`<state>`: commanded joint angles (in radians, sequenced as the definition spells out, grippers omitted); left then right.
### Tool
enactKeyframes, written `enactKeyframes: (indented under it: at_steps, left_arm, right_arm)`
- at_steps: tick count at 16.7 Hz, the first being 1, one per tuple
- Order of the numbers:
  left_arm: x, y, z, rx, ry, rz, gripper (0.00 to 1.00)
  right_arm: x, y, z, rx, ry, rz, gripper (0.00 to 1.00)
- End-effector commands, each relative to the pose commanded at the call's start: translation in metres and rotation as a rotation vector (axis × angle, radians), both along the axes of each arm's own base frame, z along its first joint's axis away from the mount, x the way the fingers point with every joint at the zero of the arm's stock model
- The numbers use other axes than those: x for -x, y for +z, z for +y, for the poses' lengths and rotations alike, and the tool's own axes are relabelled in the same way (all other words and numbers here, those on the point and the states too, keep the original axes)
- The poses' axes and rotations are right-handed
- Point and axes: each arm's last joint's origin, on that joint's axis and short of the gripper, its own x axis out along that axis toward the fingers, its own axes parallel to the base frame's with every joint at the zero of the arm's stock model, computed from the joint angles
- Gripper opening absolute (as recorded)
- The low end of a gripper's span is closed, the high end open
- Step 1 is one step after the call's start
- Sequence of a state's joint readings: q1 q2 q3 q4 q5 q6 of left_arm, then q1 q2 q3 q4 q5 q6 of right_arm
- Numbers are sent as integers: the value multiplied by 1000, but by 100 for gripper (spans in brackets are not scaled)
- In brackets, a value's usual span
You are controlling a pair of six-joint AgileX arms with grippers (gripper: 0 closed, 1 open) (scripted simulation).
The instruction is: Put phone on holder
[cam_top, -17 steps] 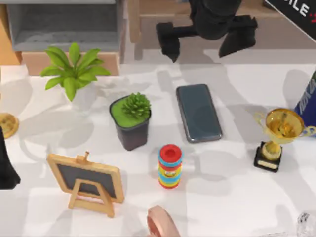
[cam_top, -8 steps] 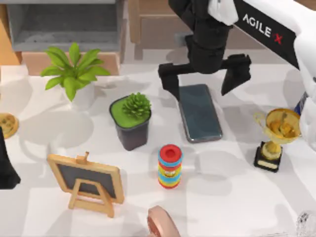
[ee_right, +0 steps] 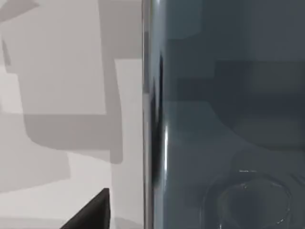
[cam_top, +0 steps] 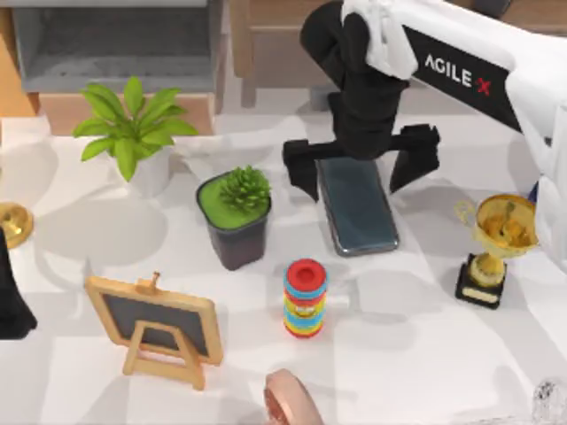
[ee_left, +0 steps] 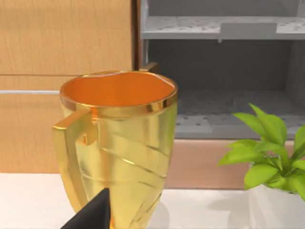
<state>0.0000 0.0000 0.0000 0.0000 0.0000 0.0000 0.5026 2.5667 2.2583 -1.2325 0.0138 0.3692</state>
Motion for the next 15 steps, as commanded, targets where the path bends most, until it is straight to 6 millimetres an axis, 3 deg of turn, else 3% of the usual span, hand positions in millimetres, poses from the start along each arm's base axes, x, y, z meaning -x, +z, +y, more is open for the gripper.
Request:
enactKeyframes:
  at_steps: [4,8,15]
  left_arm:
    - [0,0,0,0,0,0,100]
    - [0,0,0,0,0,0,100]
    - [0,0,0,0,0,0,100]
  right_arm:
    - [1,-30,-1,1,0,1,100]
    - [1,-30,-1,1,0,1,100]
    - [1,-30,-1,1,0,1,47]
